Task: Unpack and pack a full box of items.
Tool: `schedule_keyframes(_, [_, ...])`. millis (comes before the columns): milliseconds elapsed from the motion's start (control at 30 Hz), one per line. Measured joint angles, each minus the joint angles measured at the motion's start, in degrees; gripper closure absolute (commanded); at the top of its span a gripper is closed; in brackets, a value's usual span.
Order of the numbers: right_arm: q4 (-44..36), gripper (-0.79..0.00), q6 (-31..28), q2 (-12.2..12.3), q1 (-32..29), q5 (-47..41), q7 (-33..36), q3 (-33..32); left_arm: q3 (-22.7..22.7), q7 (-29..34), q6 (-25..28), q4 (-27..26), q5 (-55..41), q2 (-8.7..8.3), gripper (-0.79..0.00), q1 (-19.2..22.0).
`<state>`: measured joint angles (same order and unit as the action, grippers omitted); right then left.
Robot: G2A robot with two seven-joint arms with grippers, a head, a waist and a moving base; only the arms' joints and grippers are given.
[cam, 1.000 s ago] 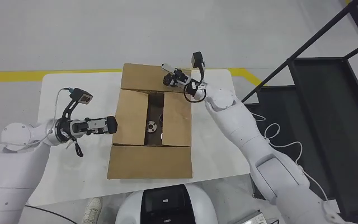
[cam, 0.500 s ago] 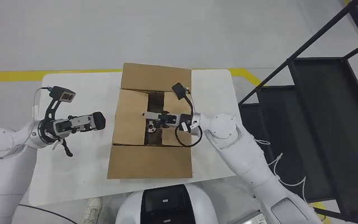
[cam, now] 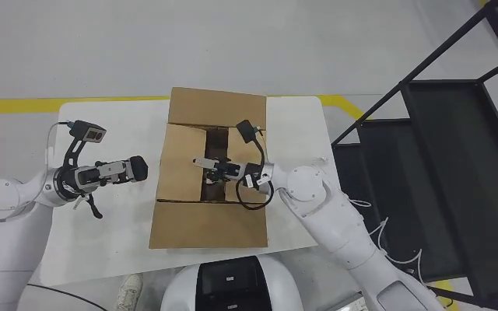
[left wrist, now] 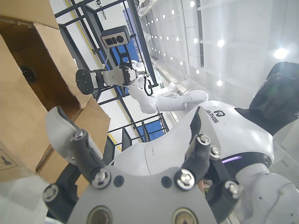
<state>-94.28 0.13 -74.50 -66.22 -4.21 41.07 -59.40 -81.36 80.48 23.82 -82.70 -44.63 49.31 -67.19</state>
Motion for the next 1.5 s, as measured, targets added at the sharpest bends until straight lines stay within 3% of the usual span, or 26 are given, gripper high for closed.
schedule_keyframes(300, [4.07, -0.785, 4.33, -0.61, 2.48, 3.10, 2.62, 4.92, -0.27, -4.24, -1.27, 0.14, 1.11, 0.24, -0.785, 0.52])
schedule_keyframes(600, [13.19, -0.785, 5.25, -3.22, 9.04, 3.30, -1.83, 12.09, -0.24, -3.05, -1.71, 0.80, 1.66, 0.39, -0.785, 0.84])
schedule_keyframes(867, [17.75, -0.785, 5.20, -4.72, 11.59, 2.35, -3.63, 14.64, -0.59, -3.02, -1.30, -0.20, 2.04, 0.50, -0.785, 0.44])
schedule_keyframes(1067, [12.99, -0.785, 3.70, -4.04, 9.65, 3.40, -5.14, 12.05, -1.02, -3.35, -1.40, -1.28, 2.57, 0.52, -0.785, -0.26])
schedule_keyframes(1267, [6.24, -0.785, 8.84, -2.50, 5.96, 9.42, -5.18, 9.03, -1.00, -3.67, -1.47, -1.96, 2.79, 0.64, -0.785, -0.69])
schedule_keyframes(1500, [8.92, -0.785, 12.16, -2.95, 6.67, 11.29, -4.37, 11.06, -0.73, -3.73, -1.49, -2.04, 3.05, 0.81, -0.785, -0.80])
